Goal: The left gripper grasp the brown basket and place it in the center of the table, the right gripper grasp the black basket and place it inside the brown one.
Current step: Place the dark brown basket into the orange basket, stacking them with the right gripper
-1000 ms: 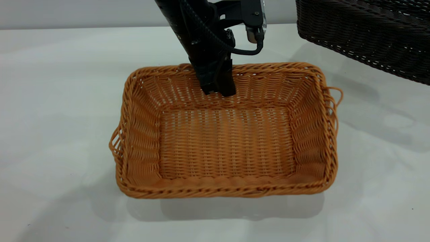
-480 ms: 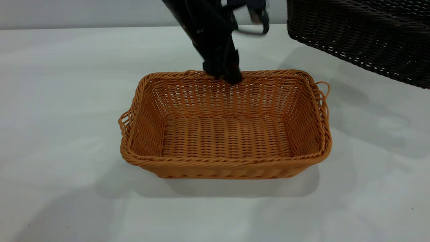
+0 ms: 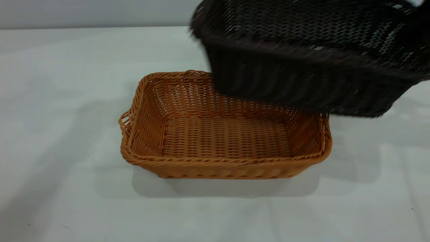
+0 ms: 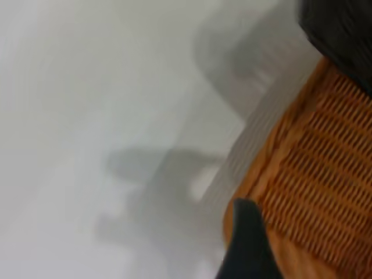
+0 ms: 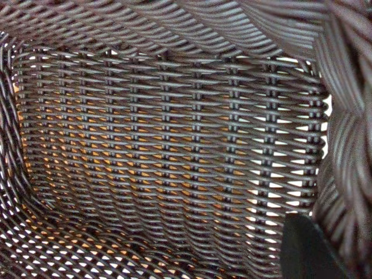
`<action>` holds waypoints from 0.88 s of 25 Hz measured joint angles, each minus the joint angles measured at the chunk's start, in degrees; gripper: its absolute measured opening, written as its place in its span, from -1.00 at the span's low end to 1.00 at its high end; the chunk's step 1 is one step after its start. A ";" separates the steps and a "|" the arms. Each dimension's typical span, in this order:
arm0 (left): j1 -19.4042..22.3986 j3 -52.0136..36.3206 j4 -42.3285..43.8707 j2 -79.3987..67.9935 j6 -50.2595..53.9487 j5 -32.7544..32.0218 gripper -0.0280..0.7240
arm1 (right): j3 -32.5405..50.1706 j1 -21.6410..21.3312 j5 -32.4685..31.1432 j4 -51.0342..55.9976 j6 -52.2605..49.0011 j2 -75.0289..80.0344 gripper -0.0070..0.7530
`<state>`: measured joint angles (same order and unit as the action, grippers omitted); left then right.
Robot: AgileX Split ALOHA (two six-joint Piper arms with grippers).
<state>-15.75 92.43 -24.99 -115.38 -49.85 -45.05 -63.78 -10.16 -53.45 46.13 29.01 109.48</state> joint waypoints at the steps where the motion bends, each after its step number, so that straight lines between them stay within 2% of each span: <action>1: 1.37 0.00 0.00 0.38 0.41 -0.49 0.31 | 0.00 1.91 0.02 -0.71 -1.25 0.00 -0.77; 6: 5.57 0.00 0.06 0.72 1.19 -0.84 0.31 | 0.00 10.82 0.91 -2.39 -5.89 0.00 -0.77; 9: 5.99 0.00 0.00 0.72 1.26 -0.88 0.31 | 0.00 16.38 3.73 -2.39 -7.10 0.00 -0.77; 12: 5.99 0.00 -0.09 0.72 1.26 -1.08 0.31 | 0.00 20.11 7.66 -2.39 -7.74 0.00 -0.77; 18: 5.99 0.00 -1.01 0.72 1.26 -2.26 0.31 | 0.00 21.77 13.08 -2.95 -8.22 0.00 -0.77; 22: 5.99 0.00 -1.06 0.72 1.26 -3.23 0.31 | 0.00 21.67 13.64 -4.51 -10.06 0.00 -0.77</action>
<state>-9.75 92.43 -26.05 -114.66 -48.59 -48.29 -63.78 11.51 -39.80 41.62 18.95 109.48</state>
